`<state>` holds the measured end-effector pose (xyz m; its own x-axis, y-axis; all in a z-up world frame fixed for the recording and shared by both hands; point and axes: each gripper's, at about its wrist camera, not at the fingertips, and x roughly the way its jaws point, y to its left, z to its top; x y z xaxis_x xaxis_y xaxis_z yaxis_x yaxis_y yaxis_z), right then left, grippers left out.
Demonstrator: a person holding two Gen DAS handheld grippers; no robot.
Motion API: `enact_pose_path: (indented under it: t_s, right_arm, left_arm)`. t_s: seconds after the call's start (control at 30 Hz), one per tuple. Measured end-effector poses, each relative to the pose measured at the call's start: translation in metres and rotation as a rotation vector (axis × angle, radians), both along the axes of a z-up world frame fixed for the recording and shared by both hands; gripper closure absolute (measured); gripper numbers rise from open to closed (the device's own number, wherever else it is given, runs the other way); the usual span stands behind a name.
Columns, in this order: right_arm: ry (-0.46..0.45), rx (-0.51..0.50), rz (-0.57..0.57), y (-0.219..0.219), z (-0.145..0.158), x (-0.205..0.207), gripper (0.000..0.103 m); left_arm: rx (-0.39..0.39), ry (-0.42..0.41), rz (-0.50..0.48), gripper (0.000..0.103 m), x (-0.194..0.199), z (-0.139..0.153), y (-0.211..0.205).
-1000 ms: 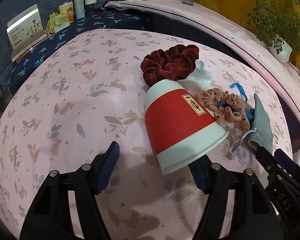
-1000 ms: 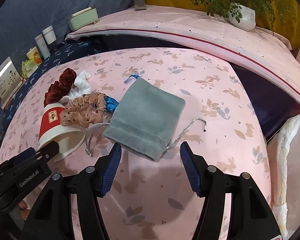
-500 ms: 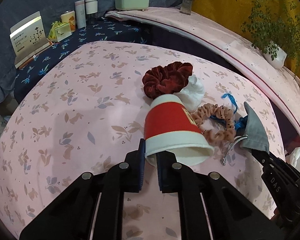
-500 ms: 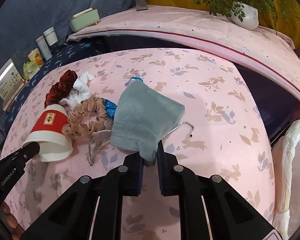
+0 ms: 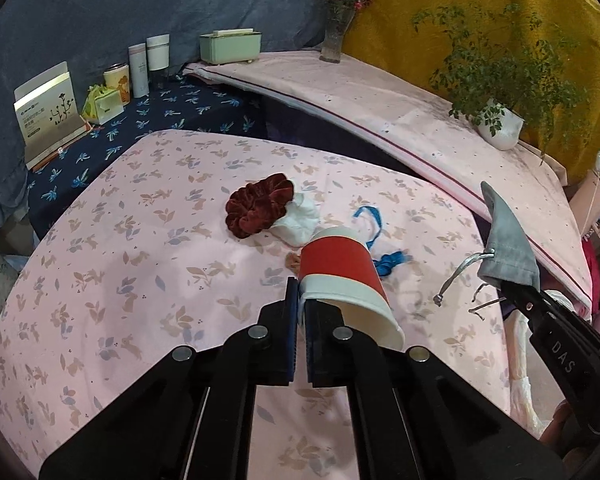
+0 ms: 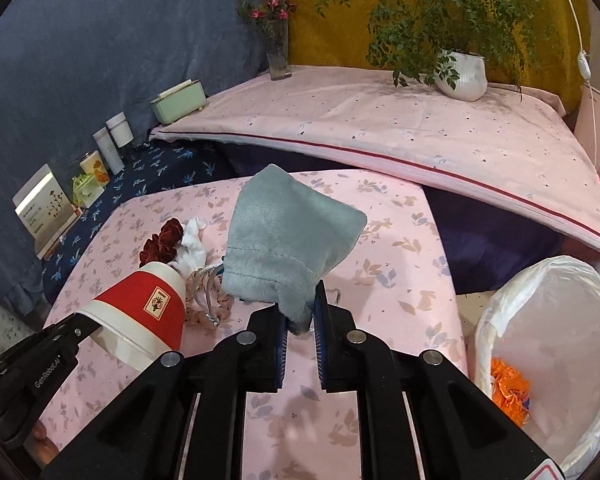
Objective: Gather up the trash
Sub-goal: 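Carry the paper cup and grey-green pouch over the bin and release both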
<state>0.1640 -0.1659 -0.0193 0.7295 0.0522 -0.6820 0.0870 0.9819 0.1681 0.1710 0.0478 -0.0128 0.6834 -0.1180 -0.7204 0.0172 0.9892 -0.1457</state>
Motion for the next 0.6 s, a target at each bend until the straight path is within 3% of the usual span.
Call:
enact_pose_path:
  t_s: [0.23,0.6]
  right_arm:
    - [0.007,-0.009,-0.062,-0.040,0.002,-0.028,0.092]
    - [0.044,0.025,-0.221,-0.131,-0.014,-0.080,0.092]
  left_arm:
    - [0.001,-0.013,-0.110,0.100,-0.020,0.014,-0.063]
    - [-0.018,0.012,-0.328,0.100,-0.048,0.011,-0.173]
